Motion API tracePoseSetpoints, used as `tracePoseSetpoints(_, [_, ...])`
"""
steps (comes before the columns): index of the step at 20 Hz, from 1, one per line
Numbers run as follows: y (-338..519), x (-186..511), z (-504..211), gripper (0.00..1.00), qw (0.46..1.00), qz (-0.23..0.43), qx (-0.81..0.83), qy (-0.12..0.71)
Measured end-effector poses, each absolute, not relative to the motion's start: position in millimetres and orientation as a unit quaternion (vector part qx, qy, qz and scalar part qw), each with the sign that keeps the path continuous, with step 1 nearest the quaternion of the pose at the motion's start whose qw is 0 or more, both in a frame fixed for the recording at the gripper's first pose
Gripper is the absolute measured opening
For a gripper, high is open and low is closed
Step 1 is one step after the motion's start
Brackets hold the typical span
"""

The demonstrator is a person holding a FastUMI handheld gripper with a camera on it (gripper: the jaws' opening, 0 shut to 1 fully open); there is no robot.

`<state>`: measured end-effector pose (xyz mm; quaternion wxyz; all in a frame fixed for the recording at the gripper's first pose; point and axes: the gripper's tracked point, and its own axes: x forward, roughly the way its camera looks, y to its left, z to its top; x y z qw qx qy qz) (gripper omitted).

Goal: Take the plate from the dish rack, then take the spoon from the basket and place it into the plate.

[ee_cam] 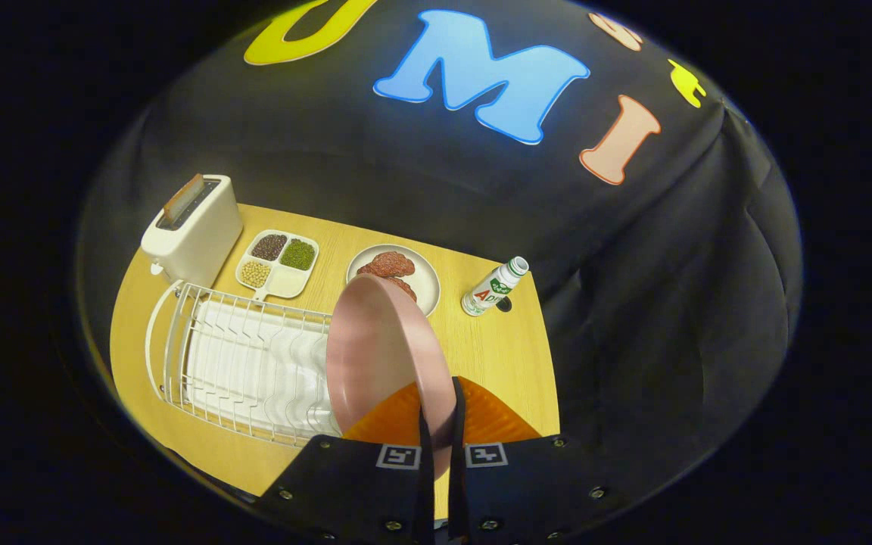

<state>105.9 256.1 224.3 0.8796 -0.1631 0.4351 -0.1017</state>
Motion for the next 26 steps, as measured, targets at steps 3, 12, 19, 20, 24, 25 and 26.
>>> tracePoseSetpoints(3, [233,76,232,0.07,0.887,-0.105,-0.144,0.427])
tracePoseSetpoints(12, [207,-25,193,0.07,0.901,-0.038,-0.029,0.43])
tracePoseSetpoints(19, [221,-66,126,0.07,0.885,0.023,0.059,0.46])
tracePoseSetpoints(20, [225,-73,110,0.07,0.878,0.032,0.086,0.469])
tracePoseSetpoints(24, [236,-95,43,0.07,0.838,0.056,0.169,0.516])
tracePoseSetpoints(25, [238,-98,28,0.07,0.83,0.064,0.179,0.525])
tracePoseSetpoints(26, [240,-99,18,0.07,0.825,0.073,0.184,0.53])
